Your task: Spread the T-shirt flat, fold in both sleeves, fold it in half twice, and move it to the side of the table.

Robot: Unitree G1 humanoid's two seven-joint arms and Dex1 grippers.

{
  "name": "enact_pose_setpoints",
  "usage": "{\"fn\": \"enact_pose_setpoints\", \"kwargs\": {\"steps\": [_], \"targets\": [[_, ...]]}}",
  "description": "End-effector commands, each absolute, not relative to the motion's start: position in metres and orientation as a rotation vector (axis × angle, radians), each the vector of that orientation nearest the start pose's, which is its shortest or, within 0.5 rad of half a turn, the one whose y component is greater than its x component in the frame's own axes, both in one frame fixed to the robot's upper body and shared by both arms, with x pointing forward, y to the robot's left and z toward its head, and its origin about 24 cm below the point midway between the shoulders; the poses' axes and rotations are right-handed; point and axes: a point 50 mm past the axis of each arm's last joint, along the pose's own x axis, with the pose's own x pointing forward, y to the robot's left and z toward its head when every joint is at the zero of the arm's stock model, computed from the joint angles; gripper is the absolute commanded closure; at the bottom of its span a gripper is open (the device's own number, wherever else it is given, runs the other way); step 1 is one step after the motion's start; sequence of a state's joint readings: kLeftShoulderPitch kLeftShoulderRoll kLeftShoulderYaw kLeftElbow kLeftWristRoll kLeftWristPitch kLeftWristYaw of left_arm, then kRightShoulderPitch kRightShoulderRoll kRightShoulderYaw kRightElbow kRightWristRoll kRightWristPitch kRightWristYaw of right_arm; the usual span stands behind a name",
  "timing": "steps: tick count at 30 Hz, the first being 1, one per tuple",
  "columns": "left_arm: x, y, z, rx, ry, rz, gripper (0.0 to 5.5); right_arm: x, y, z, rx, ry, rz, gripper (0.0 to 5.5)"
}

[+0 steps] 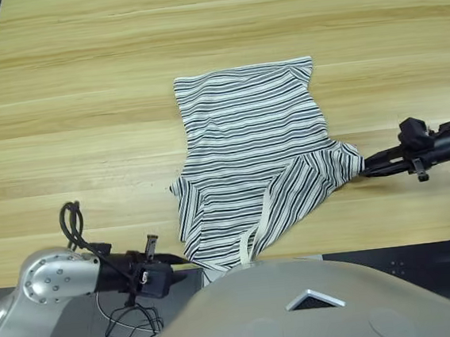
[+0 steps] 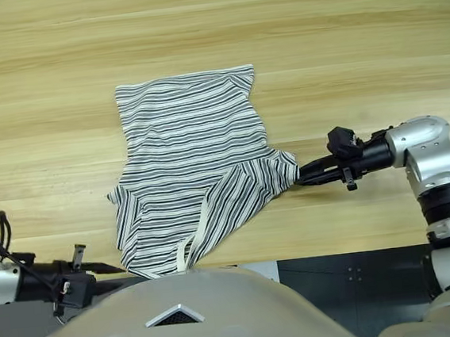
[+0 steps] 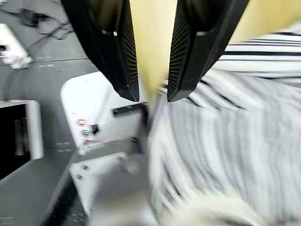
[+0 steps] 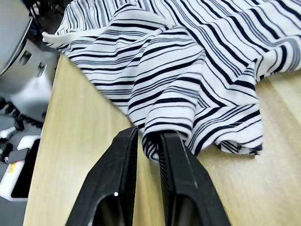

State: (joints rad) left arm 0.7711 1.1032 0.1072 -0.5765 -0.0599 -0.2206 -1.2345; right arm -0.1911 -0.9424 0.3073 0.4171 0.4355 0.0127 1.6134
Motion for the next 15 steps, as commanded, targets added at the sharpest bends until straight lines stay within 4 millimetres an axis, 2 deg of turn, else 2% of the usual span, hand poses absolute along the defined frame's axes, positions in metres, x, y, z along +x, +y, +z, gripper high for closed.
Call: {"fn": "enact_pose_setpoints", "kwargs": {"steps": [1,2,4,8,10,12,15], "targets": [[0.134,0.198,0.147,0.658,0.217,-1.583,4.39,0.227,-0.282,0.075,-0.274,0.638,1.524,4.73],[0.150,0.194,0.156,0.607,0.151,-1.563,4.39,0.232,-0.283,0.080,-0.288,0.621,1.513,4.73],[0.189,0.187,0.149,0.583,0.085,-1.505,4.39,0.239,-0.285,0.087,-0.318,0.600,1.497,4.73],[0.264,0.167,0.100,0.626,0.132,-1.379,4.39,0.245,-0.287,0.088,-0.362,0.604,1.490,4.73],[0.295,0.161,0.079,0.642,0.181,-1.291,4.39,0.251,-0.282,0.096,-0.353,0.534,1.496,4.73],[0.317,0.159,0.060,0.657,0.234,-1.200,4.39,0.264,-0.267,0.112,-0.320,0.384,1.506,4.73],[0.332,0.158,0.041,0.689,0.300,-1.104,4.39,0.277,-0.244,0.128,-0.239,0.200,1.542,4.73]]}}
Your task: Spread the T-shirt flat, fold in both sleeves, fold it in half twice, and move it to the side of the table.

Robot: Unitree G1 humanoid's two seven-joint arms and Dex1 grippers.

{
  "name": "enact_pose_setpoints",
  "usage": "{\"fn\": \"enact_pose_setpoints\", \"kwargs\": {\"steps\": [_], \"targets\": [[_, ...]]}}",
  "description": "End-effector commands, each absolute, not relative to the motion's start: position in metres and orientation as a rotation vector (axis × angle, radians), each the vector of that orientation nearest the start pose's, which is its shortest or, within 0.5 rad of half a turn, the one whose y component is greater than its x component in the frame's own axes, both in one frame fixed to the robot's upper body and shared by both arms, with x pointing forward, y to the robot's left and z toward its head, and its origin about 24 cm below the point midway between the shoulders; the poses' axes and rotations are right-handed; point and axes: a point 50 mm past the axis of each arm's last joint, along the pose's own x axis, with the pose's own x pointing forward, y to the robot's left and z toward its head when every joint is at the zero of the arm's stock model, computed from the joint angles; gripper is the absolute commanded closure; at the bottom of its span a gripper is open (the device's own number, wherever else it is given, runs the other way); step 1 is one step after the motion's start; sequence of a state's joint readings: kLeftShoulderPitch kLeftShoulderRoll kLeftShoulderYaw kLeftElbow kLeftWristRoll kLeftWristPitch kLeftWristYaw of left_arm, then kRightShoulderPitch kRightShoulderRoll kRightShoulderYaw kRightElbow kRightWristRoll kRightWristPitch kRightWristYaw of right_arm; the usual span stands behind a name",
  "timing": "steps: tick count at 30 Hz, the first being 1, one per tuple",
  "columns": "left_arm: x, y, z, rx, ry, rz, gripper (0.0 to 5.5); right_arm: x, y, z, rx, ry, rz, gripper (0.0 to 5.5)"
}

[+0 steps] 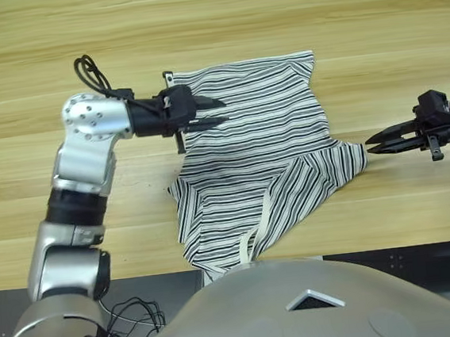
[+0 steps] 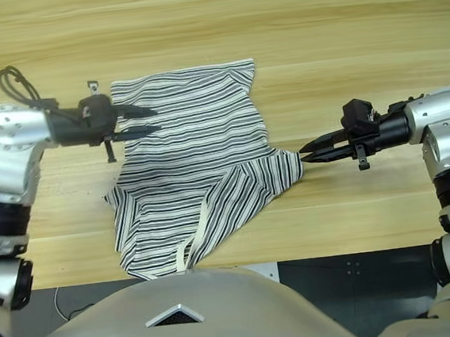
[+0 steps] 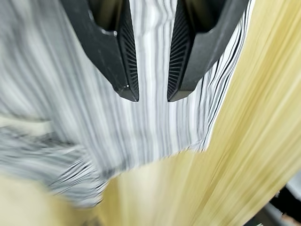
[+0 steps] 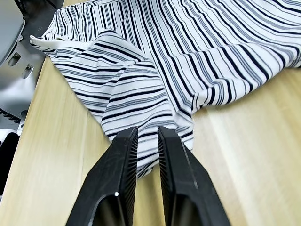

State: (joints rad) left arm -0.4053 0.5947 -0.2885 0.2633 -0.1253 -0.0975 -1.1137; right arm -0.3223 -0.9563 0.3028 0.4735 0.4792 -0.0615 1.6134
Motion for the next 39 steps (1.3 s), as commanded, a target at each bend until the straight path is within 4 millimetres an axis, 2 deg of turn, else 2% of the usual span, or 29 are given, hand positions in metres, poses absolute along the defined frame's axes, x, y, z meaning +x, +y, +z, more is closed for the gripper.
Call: {"fn": "enact_pose_setpoints", "kwargs": {"steps": [1,5,9,13,15,17,21,24,29,31,33,39], "targets": [[0.335,0.159,0.037,0.697,0.319,-1.078,4.39,0.280,-0.234,0.131,-0.201,0.146,1.554,4.73],[0.341,0.169,0.031,0.559,0.419,-1.036,4.39,0.281,-0.177,0.121,-0.146,0.027,1.532,4.73],[0.345,0.209,0.034,0.521,0.517,-0.884,4.39,0.259,-0.132,0.111,-0.079,0.055,1.558,4.73],[0.338,0.249,0.031,0.517,0.587,-0.701,4.39,0.244,-0.109,0.080,-0.202,0.145,1.573,4.73],[0.335,0.256,0.031,0.528,0.601,-0.682,4.39,0.242,-0.102,0.065,-0.252,0.192,1.582,4.43],[0.336,0.253,0.032,0.540,0.595,-0.700,4.39,0.247,-0.098,0.054,-0.279,0.216,1.556,4.02],[0.339,0.248,0.034,0.561,0.576,-0.727,4.39,0.257,-0.102,0.049,-0.331,0.216,1.503,3.30],[0.340,0.249,0.040,0.549,0.550,-0.737,4.39,0.252,-0.123,0.061,-0.343,0.225,1.523,2.70],[0.338,0.257,0.043,0.542,0.546,-0.729,4.39,0.250,-0.163,0.093,-0.239,0.290,1.522,2.70],[0.338,0.260,0.044,0.537,0.544,-0.723,4.39,0.250,-0.175,0.096,-0.245,0.334,1.515,2.70],[0.338,0.262,0.045,0.534,0.540,-0.720,4.39,0.251,-0.182,0.091,-0.280,0.372,1.486,2.70],[0.337,0.263,0.045,0.530,0.536,-0.724,4.39,0.245,-0.182,0.052,-0.352,0.465,1.449,2.70]]}}
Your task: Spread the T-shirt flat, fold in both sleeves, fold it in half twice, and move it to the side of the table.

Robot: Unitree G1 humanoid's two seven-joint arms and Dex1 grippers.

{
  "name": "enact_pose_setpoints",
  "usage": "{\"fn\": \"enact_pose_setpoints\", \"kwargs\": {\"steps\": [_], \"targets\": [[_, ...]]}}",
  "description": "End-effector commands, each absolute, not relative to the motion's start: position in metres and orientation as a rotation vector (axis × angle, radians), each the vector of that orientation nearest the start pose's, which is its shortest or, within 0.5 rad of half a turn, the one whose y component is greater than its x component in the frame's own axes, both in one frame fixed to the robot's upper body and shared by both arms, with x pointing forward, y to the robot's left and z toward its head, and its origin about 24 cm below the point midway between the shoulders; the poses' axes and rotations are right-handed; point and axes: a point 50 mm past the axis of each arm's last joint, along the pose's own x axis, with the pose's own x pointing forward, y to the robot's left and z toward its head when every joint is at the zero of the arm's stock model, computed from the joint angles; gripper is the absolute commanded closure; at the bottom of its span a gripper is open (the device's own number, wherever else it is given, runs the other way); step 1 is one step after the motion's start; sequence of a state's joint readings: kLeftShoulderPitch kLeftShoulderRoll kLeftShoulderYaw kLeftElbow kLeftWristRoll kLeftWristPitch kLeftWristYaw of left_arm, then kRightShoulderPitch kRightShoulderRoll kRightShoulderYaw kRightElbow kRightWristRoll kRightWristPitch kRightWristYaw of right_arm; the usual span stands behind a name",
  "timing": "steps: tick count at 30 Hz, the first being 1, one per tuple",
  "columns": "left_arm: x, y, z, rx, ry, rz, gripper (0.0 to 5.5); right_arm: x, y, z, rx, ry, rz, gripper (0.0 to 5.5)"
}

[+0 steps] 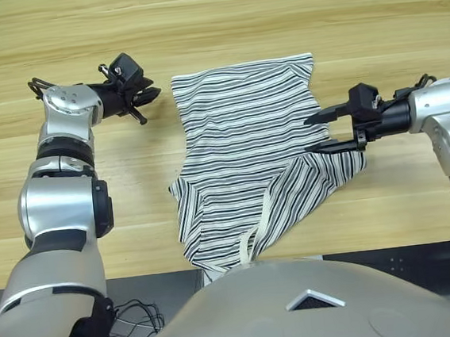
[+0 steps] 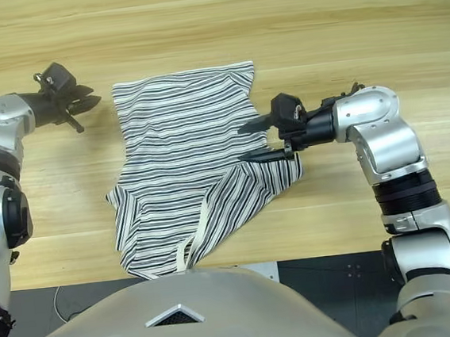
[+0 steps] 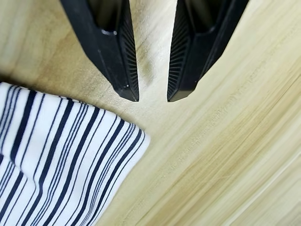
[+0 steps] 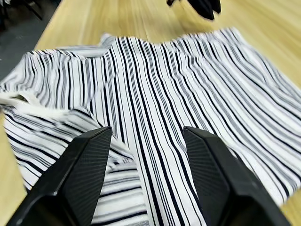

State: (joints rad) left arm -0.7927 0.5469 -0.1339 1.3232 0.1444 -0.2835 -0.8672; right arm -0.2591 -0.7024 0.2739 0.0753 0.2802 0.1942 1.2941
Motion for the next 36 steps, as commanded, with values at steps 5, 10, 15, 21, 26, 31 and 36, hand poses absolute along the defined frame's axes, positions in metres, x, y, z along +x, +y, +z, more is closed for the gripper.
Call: {"fn": "enact_pose_setpoints", "kwargs": {"steps": [5,10,15,21,26,31,36], "targets": [[0.335,0.266,0.045,0.532,0.541,-0.723,4.39,0.232,-0.184,0.037,-0.346,0.519,1.478,2.70],[0.334,0.268,0.045,0.528,0.542,-0.721,4.39,0.223,-0.183,0.038,-0.341,0.528,1.518,2.70],[0.334,0.267,0.045,0.523,0.536,-0.732,4.39,0.220,-0.182,0.033,-0.388,0.532,1.517,2.70],[0.333,0.268,0.044,0.534,0.549,-0.733,4.39,0.220,-0.182,0.036,-0.386,0.516,1.509,3.74],[0.333,0.268,0.043,0.540,0.553,-0.731,4.39,0.218,-0.183,0.041,-0.366,0.504,1.528,4.64],[0.333,0.267,0.044,0.545,0.556,-0.733,4.39,0.212,-0.194,0.057,-0.235,0.482,1.602,5.38],[0.334,0.268,0.046,0.550,0.553,-0.735,4.39,0.197,-0.222,0.058,-0.186,0.619,1.685,5.38]]}}
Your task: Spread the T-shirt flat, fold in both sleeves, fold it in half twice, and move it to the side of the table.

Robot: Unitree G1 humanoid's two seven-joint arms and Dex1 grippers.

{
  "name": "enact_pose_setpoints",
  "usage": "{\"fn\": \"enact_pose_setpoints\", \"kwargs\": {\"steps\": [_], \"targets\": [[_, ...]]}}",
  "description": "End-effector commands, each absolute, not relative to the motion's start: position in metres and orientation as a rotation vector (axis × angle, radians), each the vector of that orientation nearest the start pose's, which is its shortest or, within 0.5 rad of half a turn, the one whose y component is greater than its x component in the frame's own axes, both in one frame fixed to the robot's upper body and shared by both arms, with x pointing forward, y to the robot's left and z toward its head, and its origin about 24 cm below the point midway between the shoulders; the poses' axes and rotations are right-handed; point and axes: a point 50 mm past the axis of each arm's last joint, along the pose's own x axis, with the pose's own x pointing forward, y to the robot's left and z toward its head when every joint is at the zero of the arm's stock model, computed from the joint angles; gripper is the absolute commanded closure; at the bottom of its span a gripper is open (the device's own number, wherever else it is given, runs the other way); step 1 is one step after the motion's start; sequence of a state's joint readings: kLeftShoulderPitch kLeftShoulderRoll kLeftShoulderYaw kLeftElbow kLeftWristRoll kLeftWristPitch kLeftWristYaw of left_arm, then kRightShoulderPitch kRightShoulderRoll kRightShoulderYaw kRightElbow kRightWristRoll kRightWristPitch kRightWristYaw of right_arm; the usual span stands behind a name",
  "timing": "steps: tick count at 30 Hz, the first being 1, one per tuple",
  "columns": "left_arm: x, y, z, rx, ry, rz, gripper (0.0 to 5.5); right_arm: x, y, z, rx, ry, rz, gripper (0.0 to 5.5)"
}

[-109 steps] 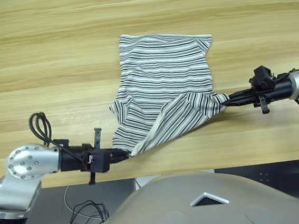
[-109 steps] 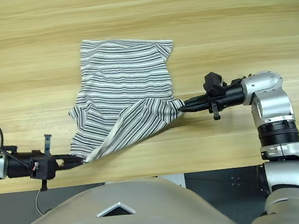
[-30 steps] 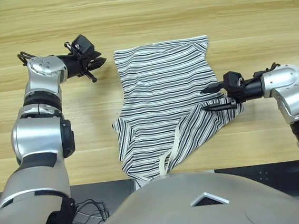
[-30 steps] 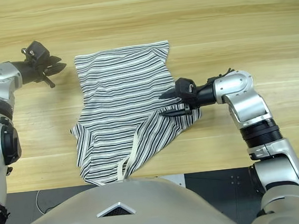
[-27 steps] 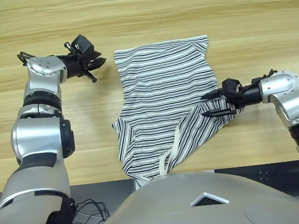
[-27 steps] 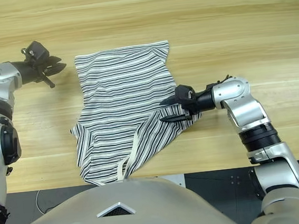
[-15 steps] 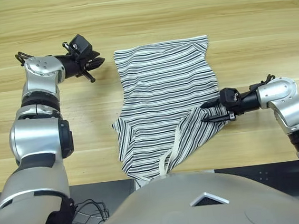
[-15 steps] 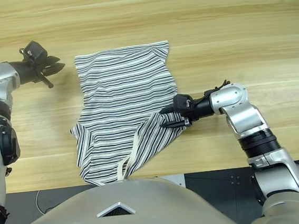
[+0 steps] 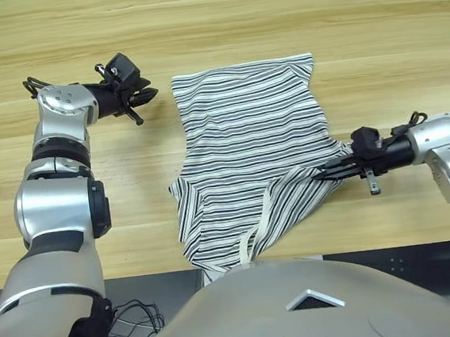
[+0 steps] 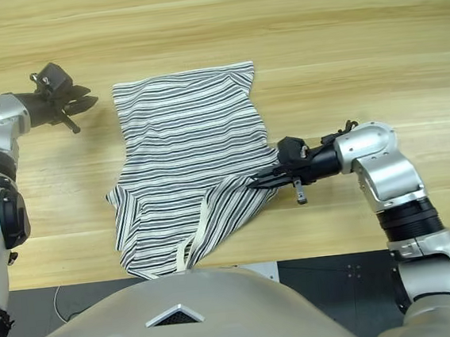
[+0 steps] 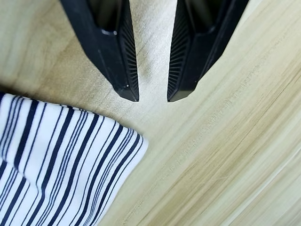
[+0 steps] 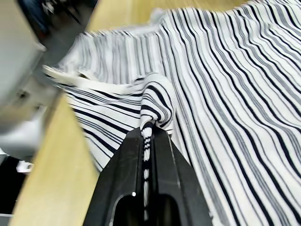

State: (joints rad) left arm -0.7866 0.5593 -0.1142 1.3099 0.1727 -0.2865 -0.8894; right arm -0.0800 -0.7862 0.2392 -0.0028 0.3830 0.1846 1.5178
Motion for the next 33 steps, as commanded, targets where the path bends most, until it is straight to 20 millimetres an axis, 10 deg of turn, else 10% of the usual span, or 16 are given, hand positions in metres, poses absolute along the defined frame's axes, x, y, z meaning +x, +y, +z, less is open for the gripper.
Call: {"fn": "enact_pose_setpoints", "kwargs": {"steps": [1,13,21,25,33], "targets": [[0.335,0.269,0.047,0.550,0.551,-0.734,4.39,0.195,-0.227,0.055,-0.191,0.648,1.690,5.38],[0.342,0.260,0.059,0.535,0.483,-0.775,4.39,0.183,-0.245,0.018,-0.370,0.826,1.683,5.38],[0.357,0.162,0.082,0.474,0.201,-1.177,4.39,0.191,-0.251,0.025,-0.376,0.850,1.661,4.89],[0.344,0.114,0.061,0.499,0.230,-1.340,4.39,0.198,-0.254,0.039,-0.401,0.797,1.671,4.57],[0.334,0.136,0.025,0.425,0.493,-1.285,4.39,0.212,-0.255,0.068,-0.477,0.744,1.693,4.57]]}}
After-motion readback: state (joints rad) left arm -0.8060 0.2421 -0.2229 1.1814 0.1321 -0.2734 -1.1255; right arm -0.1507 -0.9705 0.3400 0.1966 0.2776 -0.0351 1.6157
